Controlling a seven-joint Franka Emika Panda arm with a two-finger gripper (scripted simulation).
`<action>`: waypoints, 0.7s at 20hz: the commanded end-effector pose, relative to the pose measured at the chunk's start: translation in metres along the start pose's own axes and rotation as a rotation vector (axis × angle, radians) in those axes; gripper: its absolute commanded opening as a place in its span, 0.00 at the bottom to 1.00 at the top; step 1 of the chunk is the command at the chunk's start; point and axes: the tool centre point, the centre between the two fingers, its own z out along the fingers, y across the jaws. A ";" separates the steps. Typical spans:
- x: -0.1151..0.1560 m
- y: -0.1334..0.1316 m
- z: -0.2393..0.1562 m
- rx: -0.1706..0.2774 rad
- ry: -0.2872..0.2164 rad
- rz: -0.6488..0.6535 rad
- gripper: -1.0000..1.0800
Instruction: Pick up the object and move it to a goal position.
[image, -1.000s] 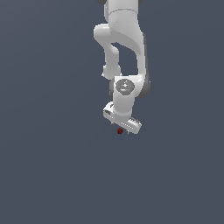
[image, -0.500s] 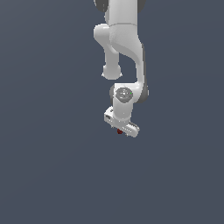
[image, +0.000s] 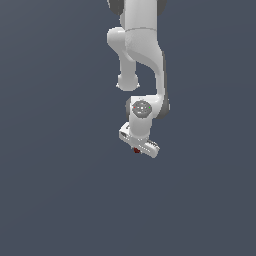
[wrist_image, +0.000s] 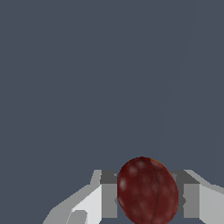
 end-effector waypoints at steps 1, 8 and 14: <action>0.000 0.000 0.000 0.000 0.000 0.001 0.00; 0.006 0.003 -0.007 0.000 0.000 0.000 0.00; 0.028 0.012 -0.032 0.000 0.000 0.000 0.00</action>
